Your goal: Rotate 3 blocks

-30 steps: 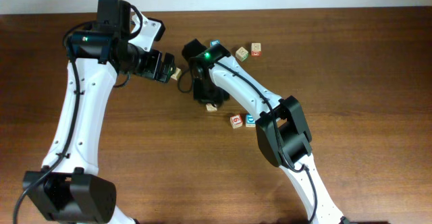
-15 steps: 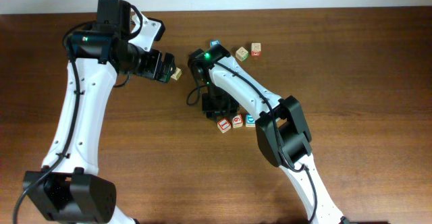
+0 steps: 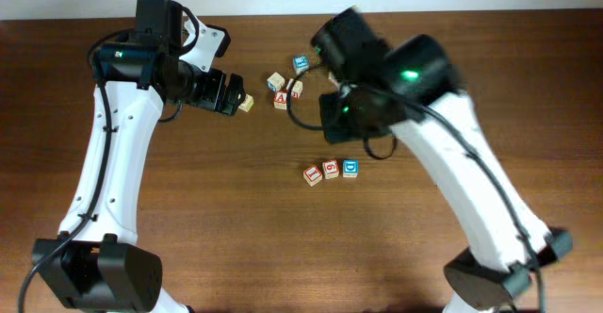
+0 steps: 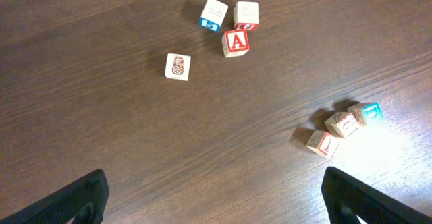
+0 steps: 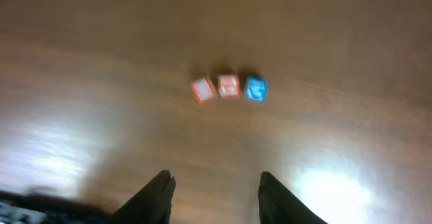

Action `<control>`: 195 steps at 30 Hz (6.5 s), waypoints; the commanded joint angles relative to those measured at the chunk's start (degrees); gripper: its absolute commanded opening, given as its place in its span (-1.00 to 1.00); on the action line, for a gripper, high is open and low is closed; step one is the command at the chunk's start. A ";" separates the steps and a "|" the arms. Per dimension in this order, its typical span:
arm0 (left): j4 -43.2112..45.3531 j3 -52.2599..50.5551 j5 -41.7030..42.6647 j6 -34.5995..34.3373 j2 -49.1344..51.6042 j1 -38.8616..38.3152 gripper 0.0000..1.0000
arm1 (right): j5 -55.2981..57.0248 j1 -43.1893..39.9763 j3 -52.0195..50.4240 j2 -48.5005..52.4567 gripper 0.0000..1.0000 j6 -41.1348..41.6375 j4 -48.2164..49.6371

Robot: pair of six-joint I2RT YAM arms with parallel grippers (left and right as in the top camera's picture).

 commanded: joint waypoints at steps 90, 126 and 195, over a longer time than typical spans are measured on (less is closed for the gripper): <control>-0.04 1.25 0.66 0.92 -0.11 -0.07 0.98 | 0.55 -7.32 -40.63 12.11 -0.73 5.11 40.19; -0.04 1.25 0.66 0.92 -0.11 -0.07 0.98 | -2.54 -13.60 -40.74 12.04 -0.83 -0.50 41.07; 50.84 -45.83 21.18 -41.59 6.73 -18.88 -1.00 | -39.63 -38.23 -63.54 -1.16 -0.92 -22.05 52.02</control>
